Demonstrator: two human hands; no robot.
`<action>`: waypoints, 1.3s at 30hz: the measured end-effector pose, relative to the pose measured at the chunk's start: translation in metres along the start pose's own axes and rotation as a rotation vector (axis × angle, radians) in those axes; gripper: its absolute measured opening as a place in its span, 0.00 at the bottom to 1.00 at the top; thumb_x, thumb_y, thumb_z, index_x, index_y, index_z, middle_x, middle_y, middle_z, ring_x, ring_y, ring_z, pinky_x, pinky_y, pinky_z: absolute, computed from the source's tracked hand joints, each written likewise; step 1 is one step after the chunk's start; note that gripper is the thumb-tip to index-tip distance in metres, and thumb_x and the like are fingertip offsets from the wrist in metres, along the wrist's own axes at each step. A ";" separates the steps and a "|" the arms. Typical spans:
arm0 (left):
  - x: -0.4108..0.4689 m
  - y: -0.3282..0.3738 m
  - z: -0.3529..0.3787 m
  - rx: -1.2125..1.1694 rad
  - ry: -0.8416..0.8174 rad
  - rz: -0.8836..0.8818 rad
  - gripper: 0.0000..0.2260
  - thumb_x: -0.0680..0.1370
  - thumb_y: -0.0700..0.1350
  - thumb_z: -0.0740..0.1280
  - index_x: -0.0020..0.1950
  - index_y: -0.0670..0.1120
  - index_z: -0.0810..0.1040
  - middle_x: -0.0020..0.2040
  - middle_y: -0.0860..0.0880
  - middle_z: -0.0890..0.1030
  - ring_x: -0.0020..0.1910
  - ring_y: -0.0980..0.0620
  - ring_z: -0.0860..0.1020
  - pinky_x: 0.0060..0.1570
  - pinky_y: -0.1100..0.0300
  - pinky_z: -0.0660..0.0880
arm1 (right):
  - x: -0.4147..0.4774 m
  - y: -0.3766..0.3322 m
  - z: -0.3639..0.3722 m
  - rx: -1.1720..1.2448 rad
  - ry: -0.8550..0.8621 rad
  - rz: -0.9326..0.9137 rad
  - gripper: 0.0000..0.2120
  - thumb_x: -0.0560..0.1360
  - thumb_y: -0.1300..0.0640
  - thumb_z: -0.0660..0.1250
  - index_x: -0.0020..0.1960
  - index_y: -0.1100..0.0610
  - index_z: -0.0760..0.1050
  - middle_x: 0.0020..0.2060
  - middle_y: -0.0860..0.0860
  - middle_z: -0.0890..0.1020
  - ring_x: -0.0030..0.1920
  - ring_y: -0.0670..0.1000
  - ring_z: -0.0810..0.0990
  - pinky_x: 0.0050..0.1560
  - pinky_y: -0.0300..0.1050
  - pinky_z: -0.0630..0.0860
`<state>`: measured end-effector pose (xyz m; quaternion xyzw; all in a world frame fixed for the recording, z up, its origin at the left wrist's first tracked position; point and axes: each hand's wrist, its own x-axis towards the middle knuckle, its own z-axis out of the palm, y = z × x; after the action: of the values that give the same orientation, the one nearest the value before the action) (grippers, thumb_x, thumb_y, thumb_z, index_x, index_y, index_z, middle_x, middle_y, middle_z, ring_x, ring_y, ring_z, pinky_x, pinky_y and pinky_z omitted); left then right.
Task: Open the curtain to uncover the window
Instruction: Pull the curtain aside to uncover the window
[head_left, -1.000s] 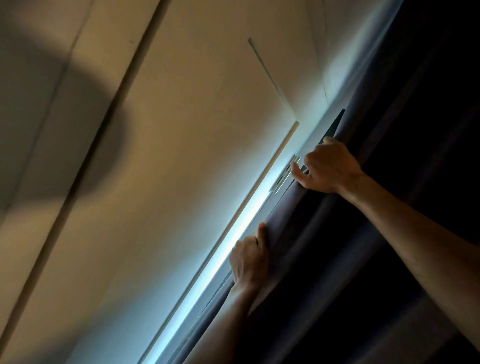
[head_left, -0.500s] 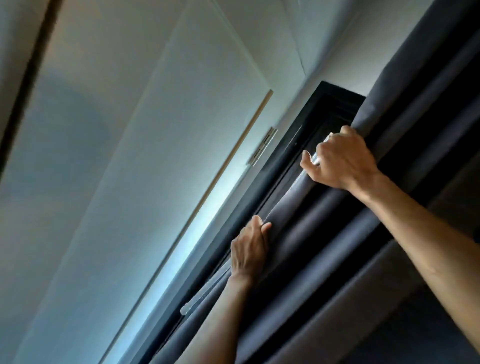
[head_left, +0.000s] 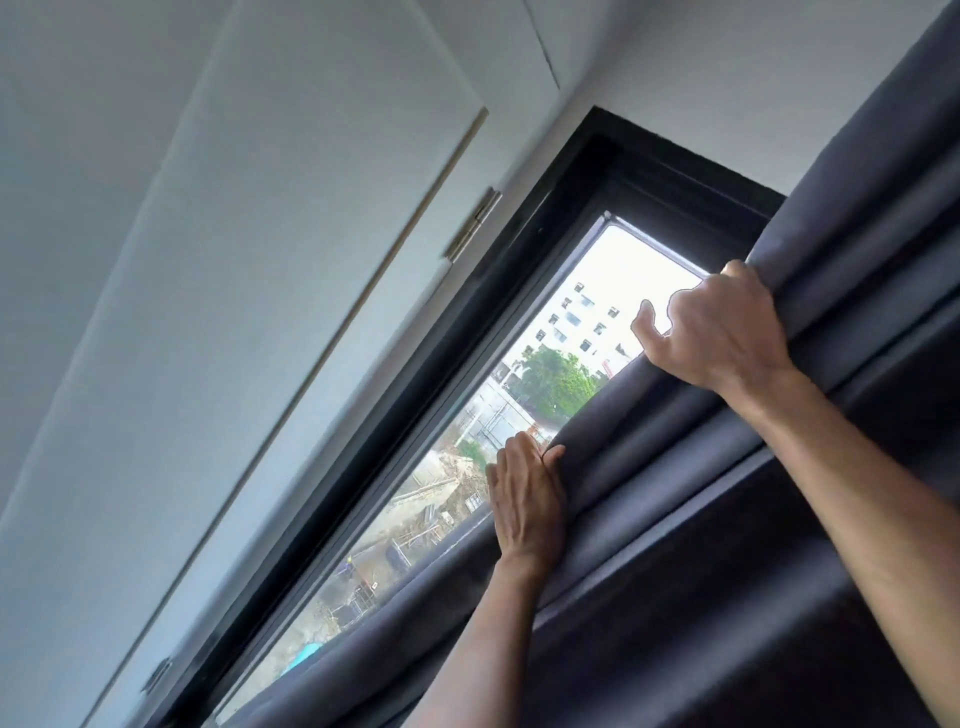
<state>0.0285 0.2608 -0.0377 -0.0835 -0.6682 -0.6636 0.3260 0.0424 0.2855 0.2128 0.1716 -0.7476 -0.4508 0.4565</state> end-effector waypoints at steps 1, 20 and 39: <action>-0.009 0.006 0.003 0.014 -0.025 0.003 0.21 0.82 0.59 0.42 0.44 0.46 0.66 0.40 0.45 0.72 0.39 0.44 0.70 0.44 0.50 0.65 | -0.008 0.004 -0.005 -0.006 -0.004 0.004 0.25 0.74 0.54 0.62 0.23 0.66 0.72 0.18 0.61 0.72 0.25 0.52 0.57 0.37 0.50 0.70; -0.207 0.141 0.039 -0.091 -0.239 0.011 0.29 0.78 0.63 0.37 0.48 0.44 0.68 0.45 0.46 0.74 0.45 0.45 0.71 0.49 0.52 0.64 | -0.215 0.113 -0.132 -0.168 -0.165 0.108 0.28 0.76 0.51 0.57 0.23 0.65 0.74 0.18 0.60 0.71 0.22 0.58 0.69 0.38 0.51 0.70; -0.415 0.279 0.091 -0.091 -0.293 0.097 0.19 0.82 0.57 0.46 0.46 0.45 0.68 0.42 0.48 0.74 0.41 0.46 0.72 0.42 0.53 0.68 | -0.430 0.222 -0.270 -0.227 -0.368 0.250 0.27 0.76 0.51 0.55 0.23 0.63 0.75 0.19 0.58 0.74 0.28 0.59 0.74 0.47 0.54 0.74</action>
<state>0.4715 0.5092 -0.0238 -0.2261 -0.6731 -0.6573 0.2525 0.5283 0.5514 0.2180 -0.0593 -0.7782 -0.4955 0.3813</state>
